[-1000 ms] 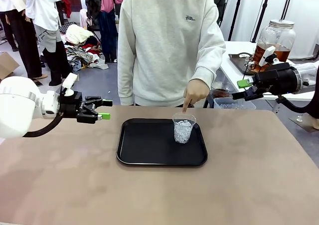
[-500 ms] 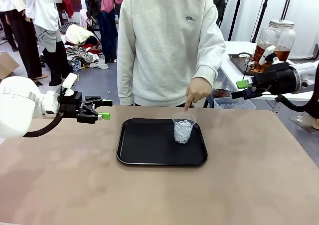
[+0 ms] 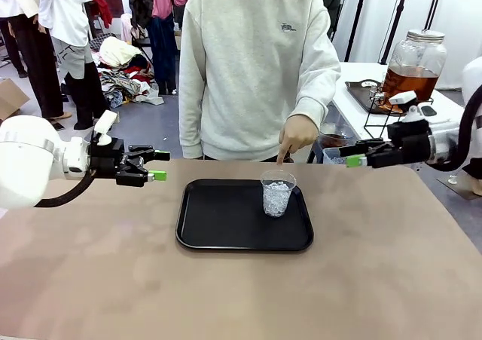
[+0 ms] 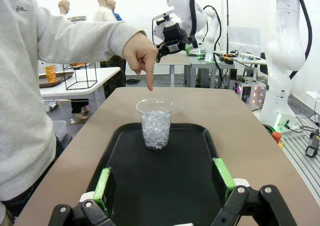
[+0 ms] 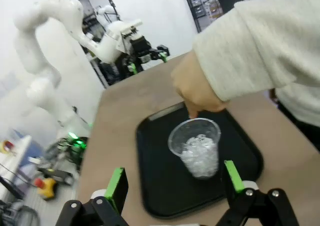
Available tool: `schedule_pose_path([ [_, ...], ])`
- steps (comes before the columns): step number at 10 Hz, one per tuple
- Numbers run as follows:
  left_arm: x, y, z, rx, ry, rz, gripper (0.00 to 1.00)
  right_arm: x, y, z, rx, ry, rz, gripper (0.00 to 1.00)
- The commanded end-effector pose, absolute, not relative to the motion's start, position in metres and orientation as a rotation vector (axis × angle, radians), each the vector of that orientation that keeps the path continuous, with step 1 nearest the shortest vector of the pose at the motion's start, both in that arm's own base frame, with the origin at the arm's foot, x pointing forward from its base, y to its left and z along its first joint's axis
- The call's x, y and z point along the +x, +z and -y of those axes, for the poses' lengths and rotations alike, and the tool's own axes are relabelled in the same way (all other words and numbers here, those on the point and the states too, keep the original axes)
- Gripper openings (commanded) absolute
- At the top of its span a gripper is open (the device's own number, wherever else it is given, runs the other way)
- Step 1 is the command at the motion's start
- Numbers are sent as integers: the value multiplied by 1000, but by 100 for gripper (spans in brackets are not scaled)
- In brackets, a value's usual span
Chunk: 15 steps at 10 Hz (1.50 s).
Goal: Pour the drink into the iced cup.
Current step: Pick up the iced cup indicated by the human and present it to them.
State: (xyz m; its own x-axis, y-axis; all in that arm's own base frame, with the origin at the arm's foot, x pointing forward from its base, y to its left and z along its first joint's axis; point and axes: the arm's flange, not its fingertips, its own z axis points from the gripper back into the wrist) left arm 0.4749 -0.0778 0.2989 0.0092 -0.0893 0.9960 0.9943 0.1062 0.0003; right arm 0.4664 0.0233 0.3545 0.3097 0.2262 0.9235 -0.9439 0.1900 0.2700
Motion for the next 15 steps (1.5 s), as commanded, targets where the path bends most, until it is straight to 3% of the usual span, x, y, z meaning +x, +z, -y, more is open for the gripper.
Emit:
schedule_pose_path([
  [1, 475, 301, 79, -1067, -1166, 1188, 100, 469, 332, -41, 924, 1030, 1078, 100],
  [9, 475, 301, 79, -1067, -1166, 1188, 100, 472, 325, -38, 913, 1053, 1081, 100],
  [15, 475, 301, 79, -1067, -1166, 1188, 100, 486, 273, -59, 955, 1208, 1175, 100],
])
